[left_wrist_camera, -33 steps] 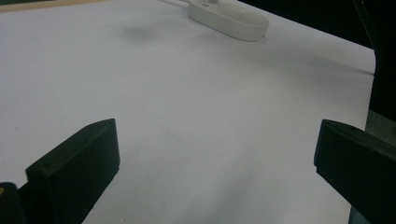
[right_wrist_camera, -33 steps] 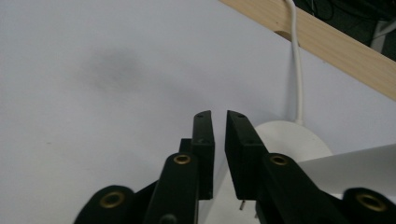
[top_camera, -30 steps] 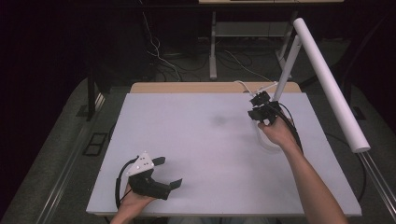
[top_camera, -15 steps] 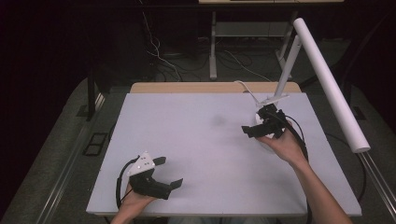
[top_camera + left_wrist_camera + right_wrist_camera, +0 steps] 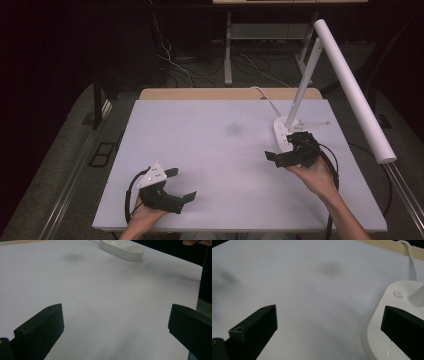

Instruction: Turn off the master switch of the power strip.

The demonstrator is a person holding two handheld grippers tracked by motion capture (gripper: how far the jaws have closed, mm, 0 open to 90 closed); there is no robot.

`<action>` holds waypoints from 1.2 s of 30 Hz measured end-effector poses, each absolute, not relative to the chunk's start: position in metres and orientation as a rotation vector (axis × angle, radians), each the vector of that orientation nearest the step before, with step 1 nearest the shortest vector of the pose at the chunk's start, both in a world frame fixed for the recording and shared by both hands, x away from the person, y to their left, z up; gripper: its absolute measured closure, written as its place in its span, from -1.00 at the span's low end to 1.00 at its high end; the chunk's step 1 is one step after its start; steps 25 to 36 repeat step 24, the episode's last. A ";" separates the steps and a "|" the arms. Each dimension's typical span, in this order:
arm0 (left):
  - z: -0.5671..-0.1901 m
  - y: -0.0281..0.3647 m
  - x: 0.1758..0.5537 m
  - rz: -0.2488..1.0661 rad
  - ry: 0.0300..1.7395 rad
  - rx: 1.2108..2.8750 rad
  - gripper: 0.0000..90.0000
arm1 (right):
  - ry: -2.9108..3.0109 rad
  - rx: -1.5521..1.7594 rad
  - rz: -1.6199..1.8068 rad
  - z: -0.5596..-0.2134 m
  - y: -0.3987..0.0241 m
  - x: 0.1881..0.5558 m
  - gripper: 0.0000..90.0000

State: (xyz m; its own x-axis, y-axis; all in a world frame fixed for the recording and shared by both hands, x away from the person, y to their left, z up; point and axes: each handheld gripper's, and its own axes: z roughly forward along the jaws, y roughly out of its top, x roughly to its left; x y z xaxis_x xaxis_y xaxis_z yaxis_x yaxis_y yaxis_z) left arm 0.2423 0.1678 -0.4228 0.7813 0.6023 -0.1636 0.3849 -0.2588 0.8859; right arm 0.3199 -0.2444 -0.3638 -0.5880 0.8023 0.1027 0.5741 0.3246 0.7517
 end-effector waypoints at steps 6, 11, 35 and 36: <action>-0.423 0.167 0.242 0.248 0.752 1.887 -1.00 | 2.295 1.252 1.160 -0.376 -0.257 0.302 -1.00; -0.422 0.168 0.242 0.253 0.748 1.890 -1.00 | 2.265 1.272 1.194 -0.386 -0.268 0.287 -1.00; -0.422 0.169 0.243 0.255 0.755 1.883 -1.00 | 2.268 1.310 1.219 -0.413 -0.279 0.261 -1.00; -0.422 0.169 0.243 0.255 0.755 1.883 -1.00 | 2.268 1.310 1.219 -0.413 -0.279 0.261 -1.00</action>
